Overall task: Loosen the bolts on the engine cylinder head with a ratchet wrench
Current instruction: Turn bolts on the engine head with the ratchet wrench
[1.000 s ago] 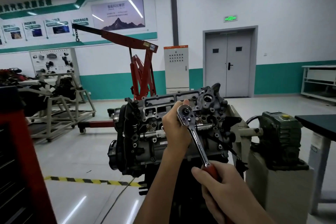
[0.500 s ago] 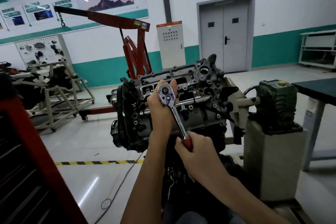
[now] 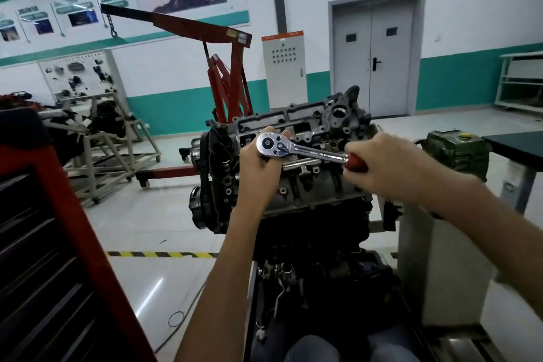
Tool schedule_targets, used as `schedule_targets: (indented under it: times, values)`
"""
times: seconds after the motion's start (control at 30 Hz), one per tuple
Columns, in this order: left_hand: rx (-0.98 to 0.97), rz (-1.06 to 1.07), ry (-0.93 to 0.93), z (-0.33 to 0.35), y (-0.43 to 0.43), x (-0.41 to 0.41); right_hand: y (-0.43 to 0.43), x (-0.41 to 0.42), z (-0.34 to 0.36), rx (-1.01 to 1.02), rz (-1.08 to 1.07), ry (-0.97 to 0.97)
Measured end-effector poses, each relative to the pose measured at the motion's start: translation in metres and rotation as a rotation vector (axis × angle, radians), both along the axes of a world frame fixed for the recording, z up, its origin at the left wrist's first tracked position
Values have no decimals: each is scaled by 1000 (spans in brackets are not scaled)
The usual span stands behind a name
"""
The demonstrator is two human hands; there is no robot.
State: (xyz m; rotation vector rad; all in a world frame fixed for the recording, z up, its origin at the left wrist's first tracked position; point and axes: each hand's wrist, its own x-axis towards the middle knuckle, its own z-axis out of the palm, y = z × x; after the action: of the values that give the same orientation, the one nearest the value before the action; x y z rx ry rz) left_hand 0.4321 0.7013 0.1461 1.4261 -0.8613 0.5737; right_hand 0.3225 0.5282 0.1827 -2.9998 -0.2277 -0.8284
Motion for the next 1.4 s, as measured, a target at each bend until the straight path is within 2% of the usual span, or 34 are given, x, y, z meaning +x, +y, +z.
schedule_targets:
  times: [0.07,0.17,0.23,0.3,0.4,0.57,0.67,0.7,0.77,0.83,0.93,1.0,1.07,1.13,1.2,1.3,1.4]
  values:
    - [-52,53,-51,-2,-2,0,18,-5,-33,224,29,50]
    - [-170,93,-35,-2,-14,-7,59,-5,-75,575,48,-93]
    - [-228,134,7,0,-23,-12,91,-1,-94,801,133,-91]
    - [-266,95,57,-1,-24,-7,111,2,-104,905,199,-62]
    - [-278,-46,114,-1,-15,-2,94,4,-97,705,144,-118]
    - [-163,71,14,1,-12,-5,13,1,-27,194,172,75]
    - [-136,65,24,3,-10,-6,-13,5,17,-113,110,-80]
    - [-129,60,33,3,-10,-6,-12,5,21,-135,91,-107]
    - [-143,53,36,1,-8,-7,-4,2,9,-55,56,-66]
    - [-174,85,-20,-1,-9,-8,12,-4,-23,134,41,-6]
    - [-230,165,-88,-3,-18,-10,55,-8,-72,479,64,-39]
    - [-271,163,-38,-3,-26,-14,86,-5,-97,681,122,-33]
    - [-368,-4,82,-1,-28,-12,102,0,-108,749,146,-18]
    - [-400,-116,174,1,-24,-7,91,1,-103,657,129,-37]
    - [-289,-27,115,2,-18,-6,63,-1,-84,514,127,-8]
    - [-162,49,13,1,-13,-7,12,-1,-32,185,122,97]
    - [-132,62,0,5,-12,-8,-13,5,17,-110,89,-55]
